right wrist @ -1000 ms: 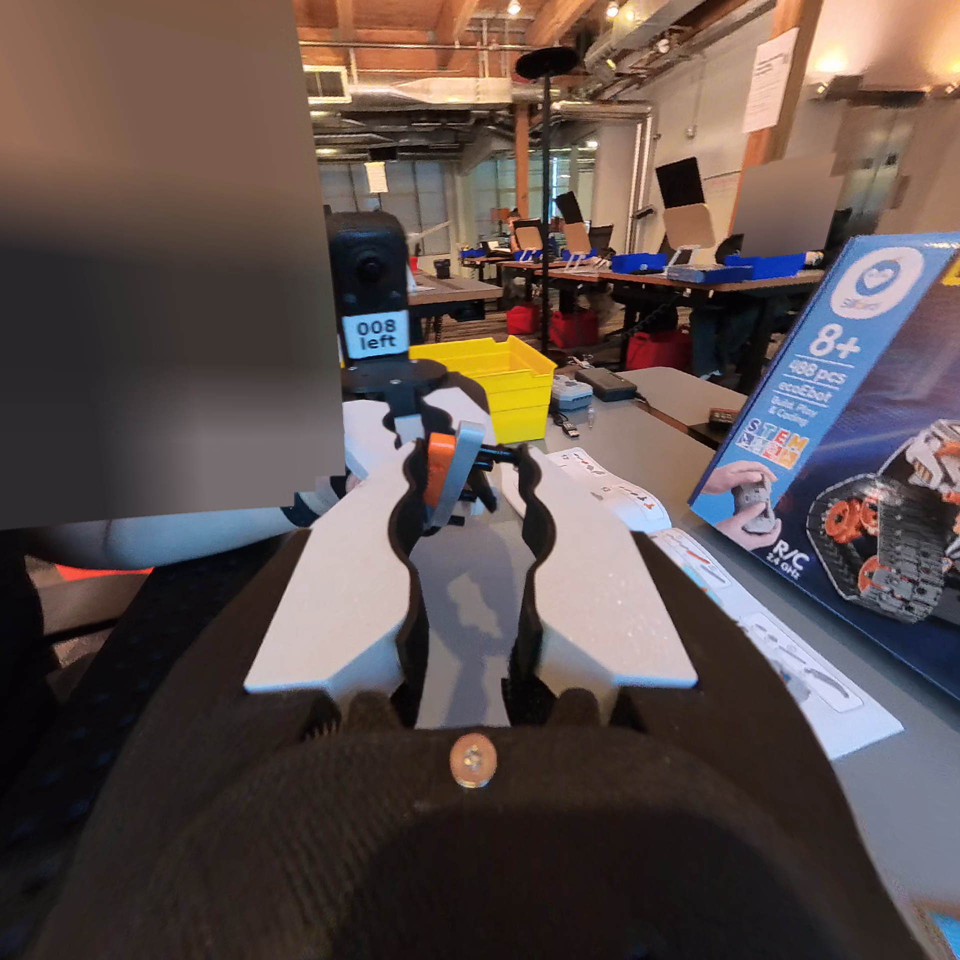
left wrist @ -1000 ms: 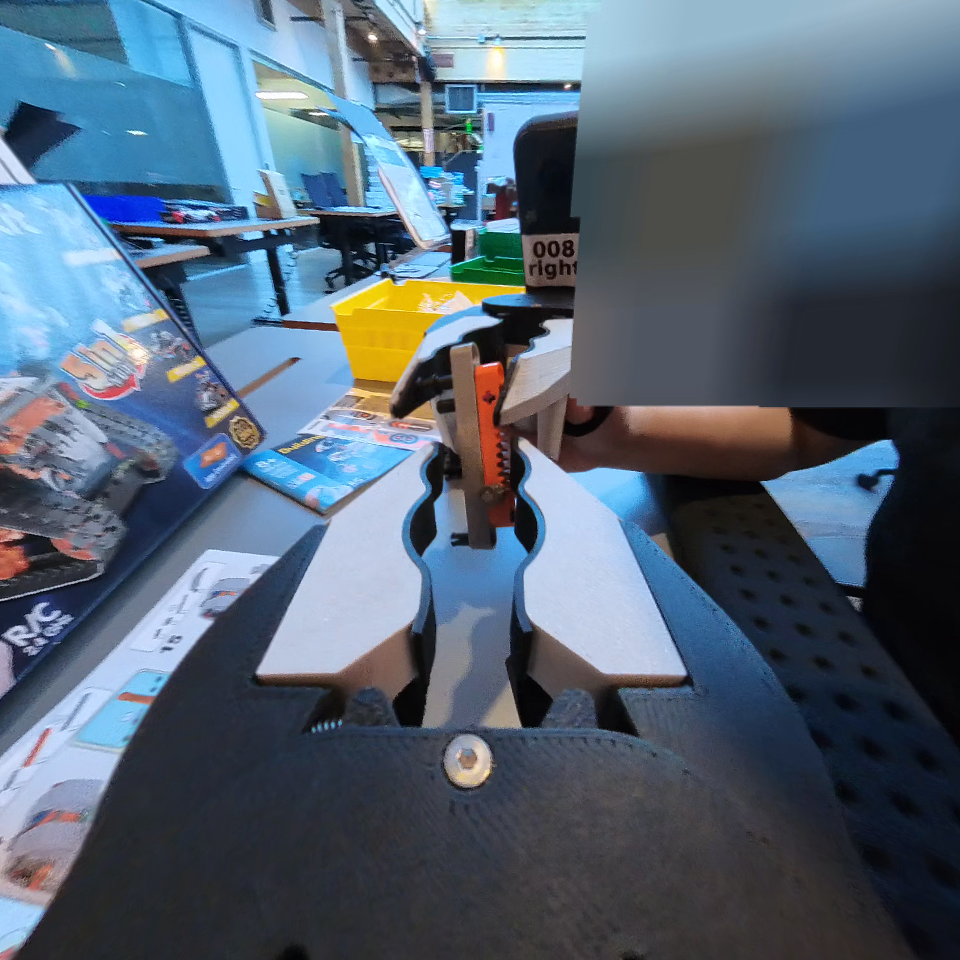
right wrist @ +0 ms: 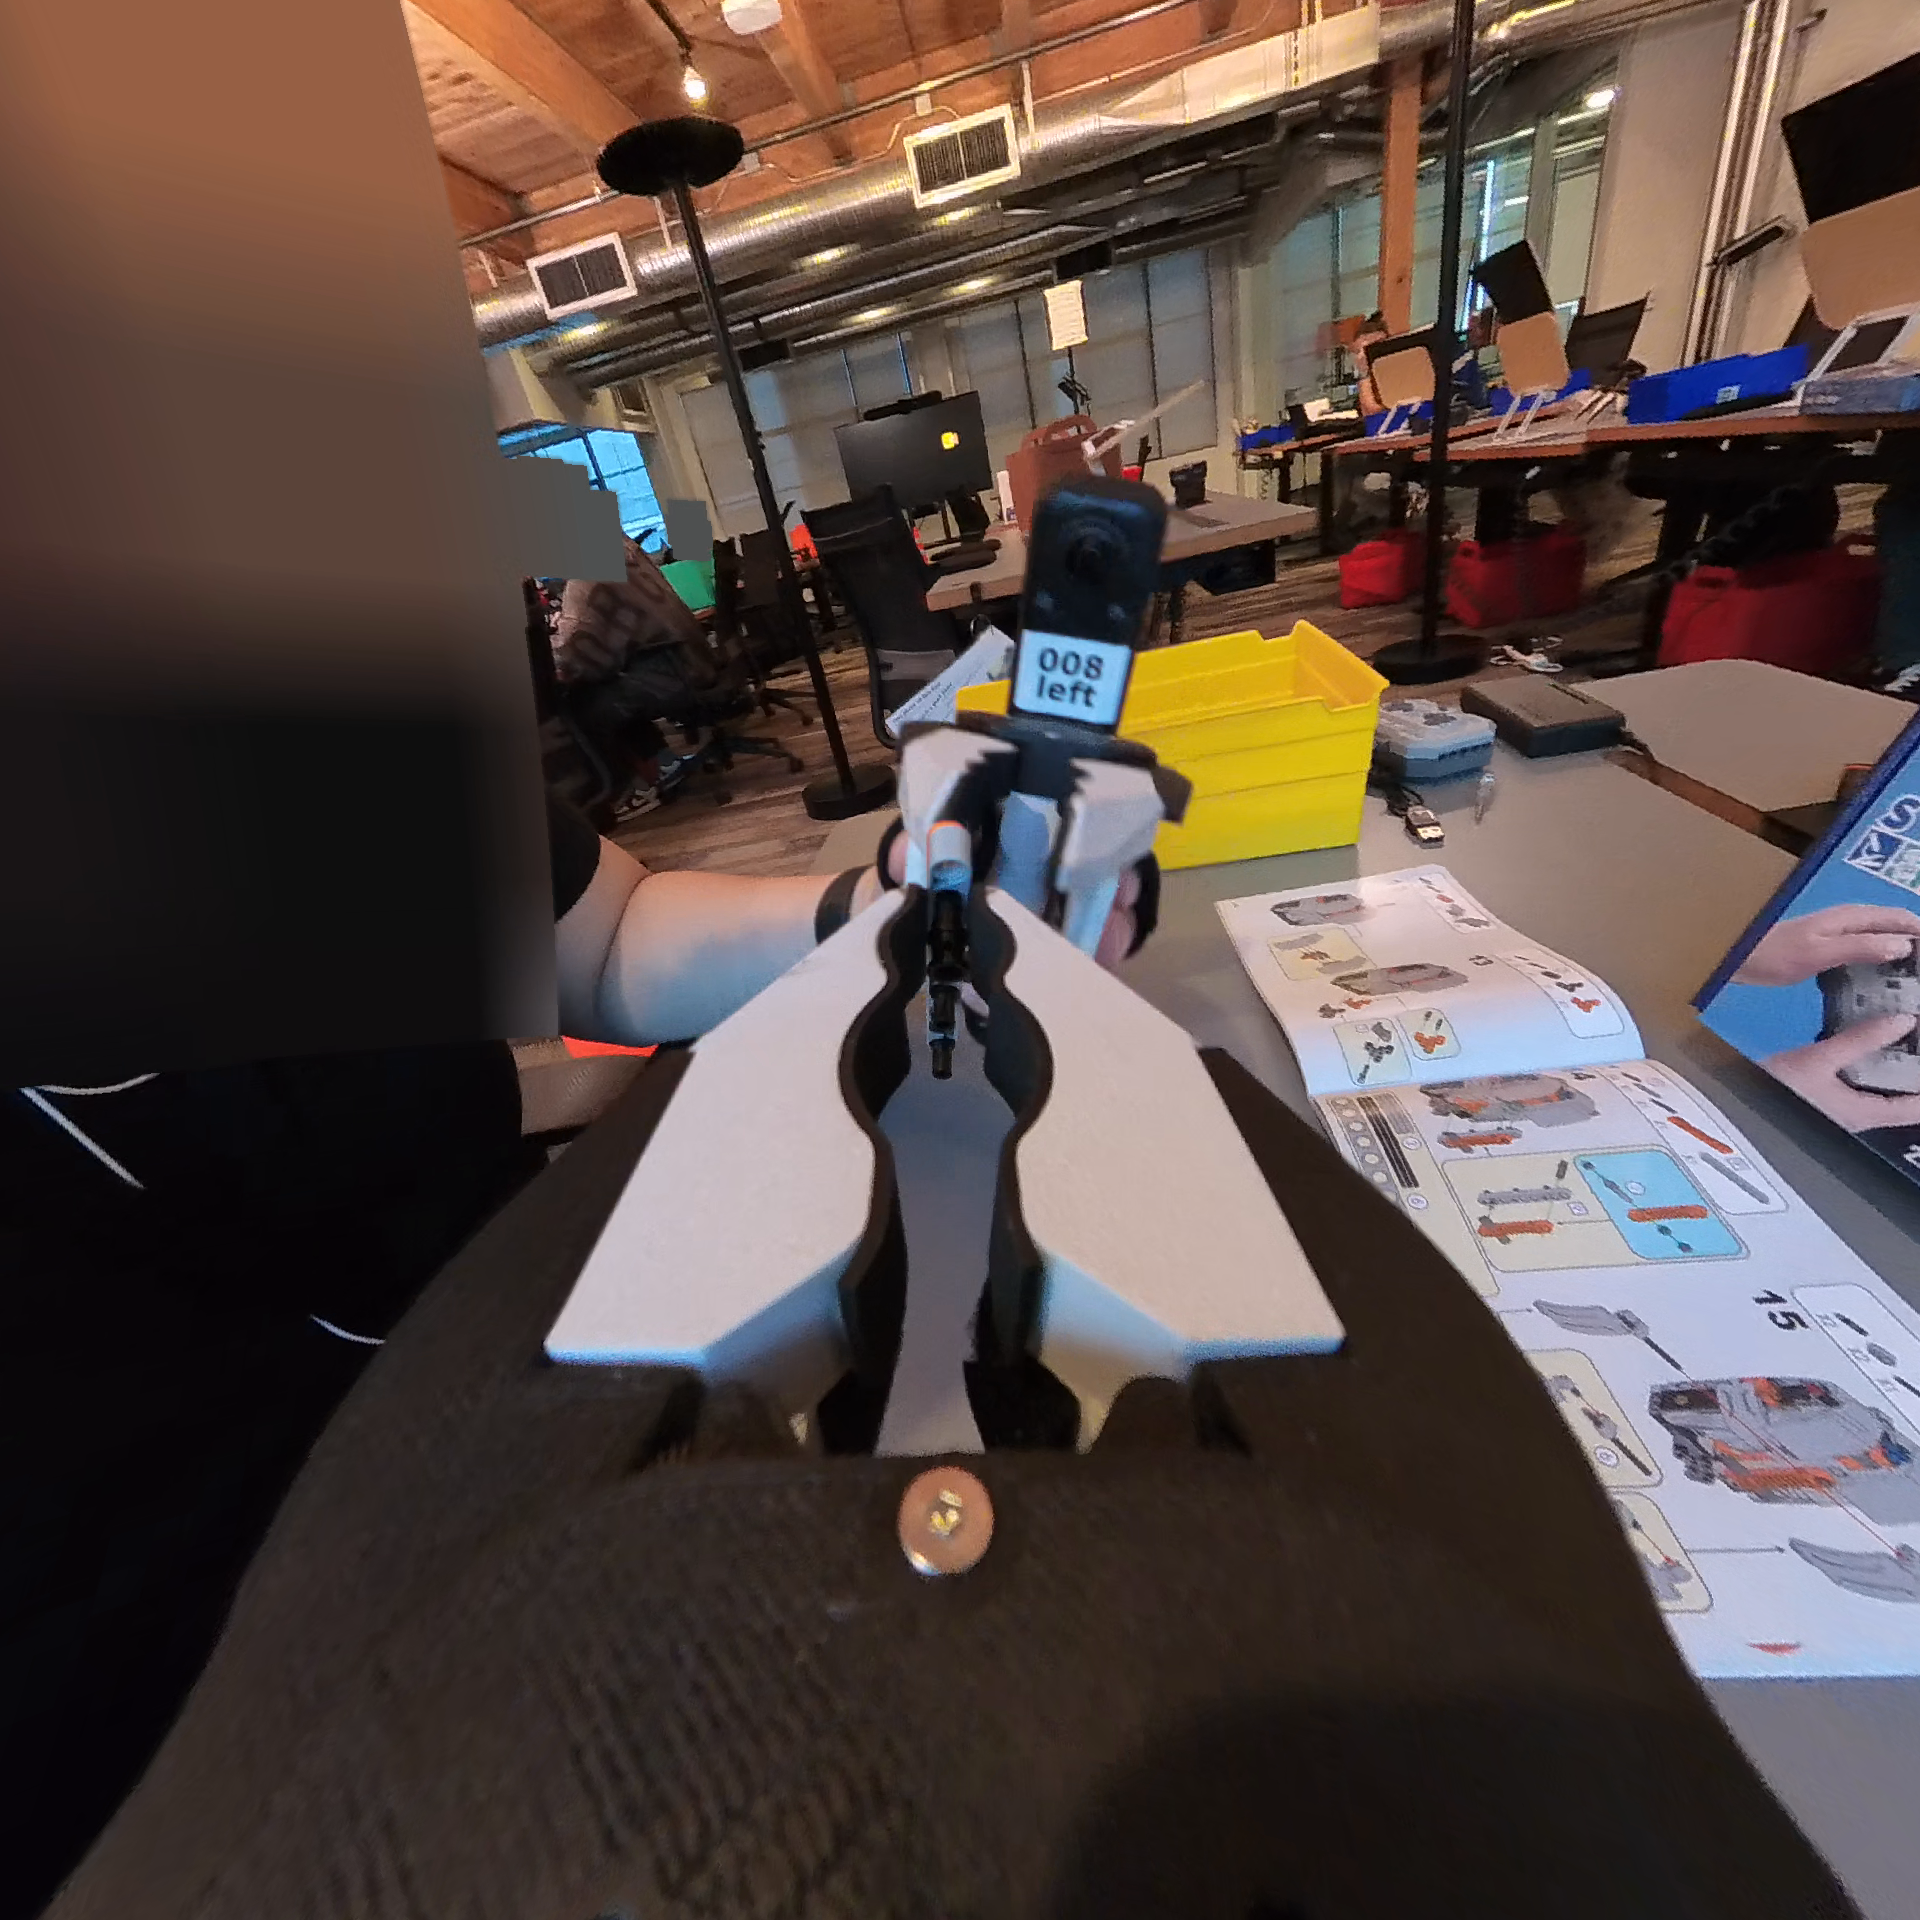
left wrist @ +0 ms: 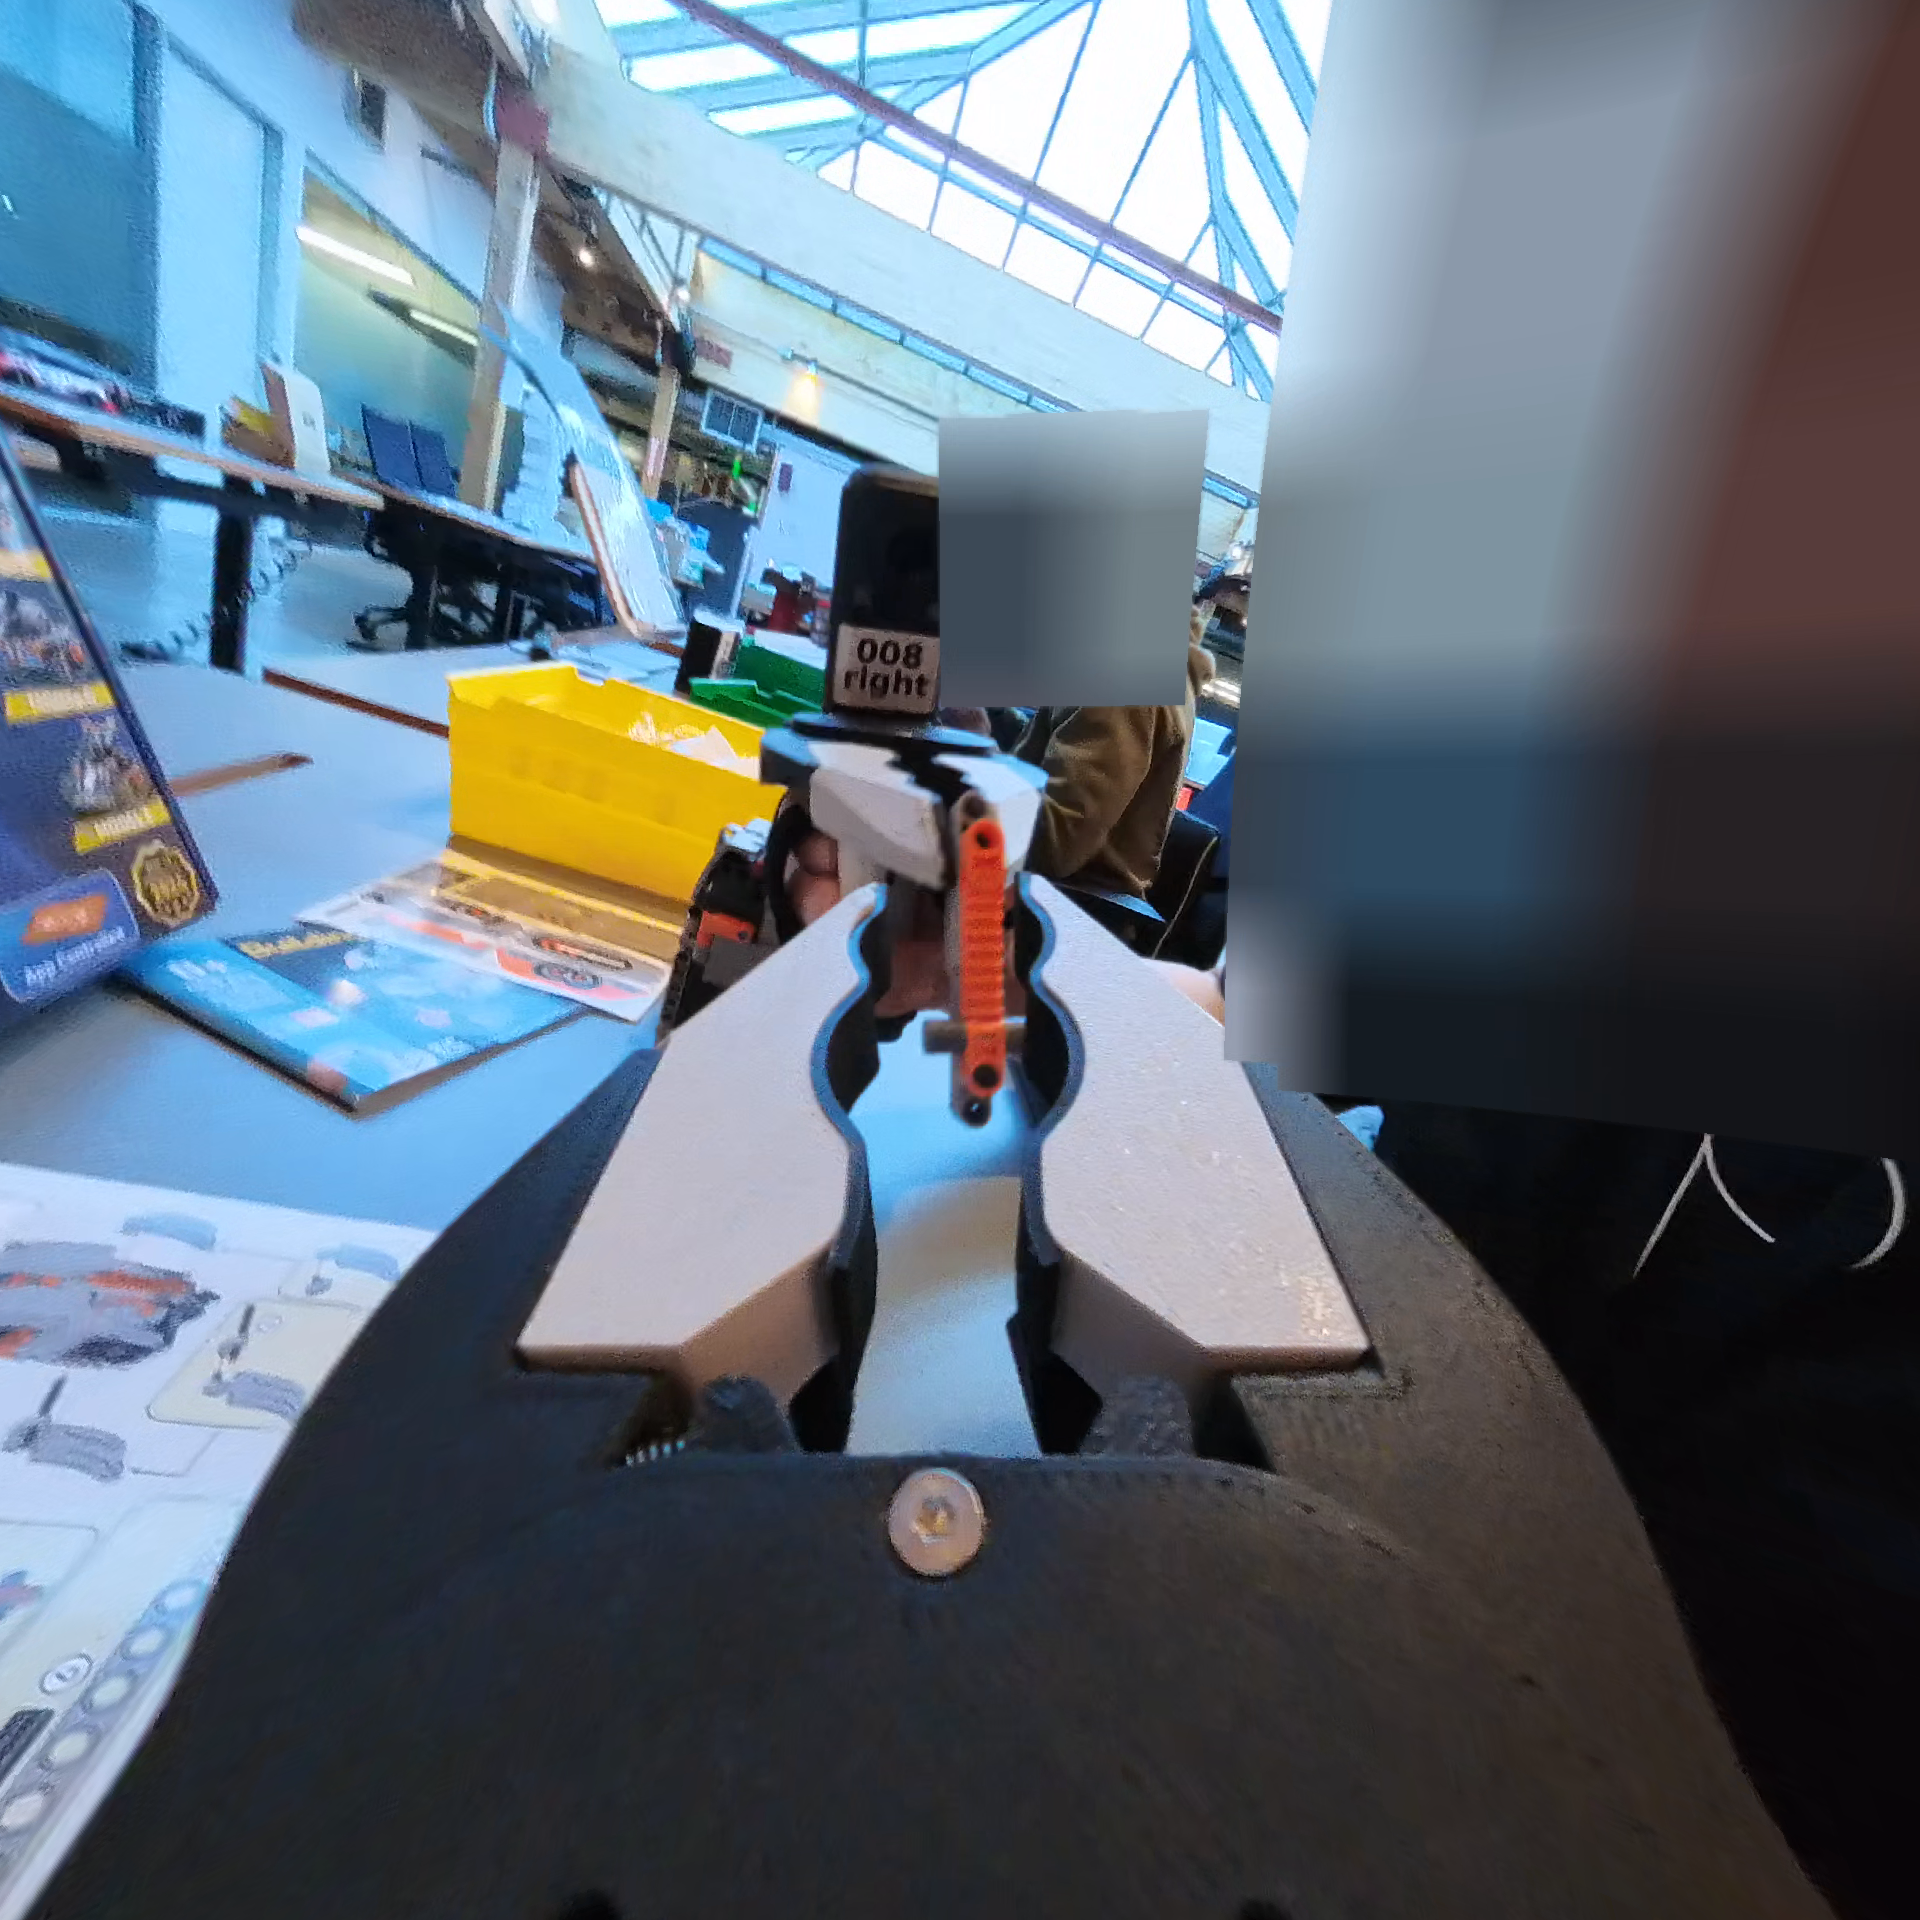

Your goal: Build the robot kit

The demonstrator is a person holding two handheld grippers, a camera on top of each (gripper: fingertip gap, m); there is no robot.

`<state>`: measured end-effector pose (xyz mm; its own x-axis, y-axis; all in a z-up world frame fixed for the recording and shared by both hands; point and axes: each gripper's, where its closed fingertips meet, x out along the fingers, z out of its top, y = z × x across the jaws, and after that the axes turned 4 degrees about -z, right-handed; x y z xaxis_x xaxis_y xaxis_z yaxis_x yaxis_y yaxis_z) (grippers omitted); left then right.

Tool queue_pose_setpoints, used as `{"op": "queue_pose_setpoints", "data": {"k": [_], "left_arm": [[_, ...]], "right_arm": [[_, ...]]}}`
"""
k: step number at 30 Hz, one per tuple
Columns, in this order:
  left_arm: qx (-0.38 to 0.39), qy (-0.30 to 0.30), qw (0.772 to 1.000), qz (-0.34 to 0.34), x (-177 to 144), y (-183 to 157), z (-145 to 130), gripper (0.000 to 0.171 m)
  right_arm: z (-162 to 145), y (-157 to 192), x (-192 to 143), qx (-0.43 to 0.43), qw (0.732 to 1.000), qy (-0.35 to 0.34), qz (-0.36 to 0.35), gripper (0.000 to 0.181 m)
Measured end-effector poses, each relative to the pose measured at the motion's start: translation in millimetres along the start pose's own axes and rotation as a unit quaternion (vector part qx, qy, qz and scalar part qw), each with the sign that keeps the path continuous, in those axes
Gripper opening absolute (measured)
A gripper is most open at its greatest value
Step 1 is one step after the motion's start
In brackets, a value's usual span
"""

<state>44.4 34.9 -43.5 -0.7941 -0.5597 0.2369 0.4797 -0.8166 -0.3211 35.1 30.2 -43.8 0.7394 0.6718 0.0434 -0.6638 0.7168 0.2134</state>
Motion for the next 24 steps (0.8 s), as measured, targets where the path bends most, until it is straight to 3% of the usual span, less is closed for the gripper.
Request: {"op": "queue_pose_setpoints", "data": {"k": [6, 9, 24], "left_arm": [[0.031, 0.025, 0.999, 0.034, 8.1, 1.8, -5.4, 0.018], [0.030, 0.029, 0.999, 0.033, 9.7, 1.9, -7.8, 0.006], [-0.029, 0.010, 0.999, 0.016, 6.3, 8.6, -9.2, 0.006]], "right_arm": [[-7.8, -1.5, 5.1, -0.007, 1.000, 0.023, -0.012, 0.007], [-9.8, -5.6, 5.3, -0.003, 0.999, 0.026, -0.021, 0.007], [-12.5, -11.9, 7.6, 0.045, 0.999, 0.016, -0.022, 0.006]]}}
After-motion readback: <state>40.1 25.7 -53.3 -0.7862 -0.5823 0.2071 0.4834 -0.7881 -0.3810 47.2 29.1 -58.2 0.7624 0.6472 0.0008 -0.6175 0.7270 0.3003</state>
